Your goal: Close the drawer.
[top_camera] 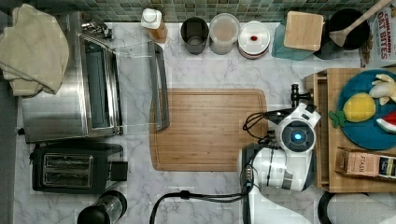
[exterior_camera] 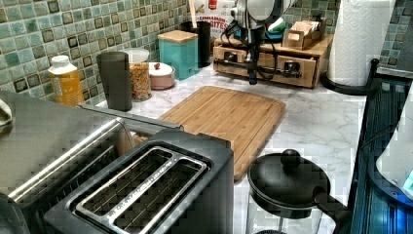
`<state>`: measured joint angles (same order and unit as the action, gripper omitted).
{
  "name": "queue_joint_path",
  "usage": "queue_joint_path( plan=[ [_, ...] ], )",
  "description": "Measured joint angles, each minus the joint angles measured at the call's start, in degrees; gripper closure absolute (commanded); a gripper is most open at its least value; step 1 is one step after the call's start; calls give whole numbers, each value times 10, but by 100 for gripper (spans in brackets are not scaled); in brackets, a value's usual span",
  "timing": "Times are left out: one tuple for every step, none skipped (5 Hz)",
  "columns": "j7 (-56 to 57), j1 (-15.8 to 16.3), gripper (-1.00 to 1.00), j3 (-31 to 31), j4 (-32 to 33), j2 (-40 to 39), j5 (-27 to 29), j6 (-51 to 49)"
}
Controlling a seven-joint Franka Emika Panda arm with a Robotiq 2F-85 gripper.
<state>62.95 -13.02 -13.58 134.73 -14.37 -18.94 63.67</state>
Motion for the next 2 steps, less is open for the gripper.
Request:
queue_joint_path(
  plan=[
    [35,-32,100,1,-8,0,14,0],
    [37,-47,100,7,-18,-1,38,-12]
  ],
)
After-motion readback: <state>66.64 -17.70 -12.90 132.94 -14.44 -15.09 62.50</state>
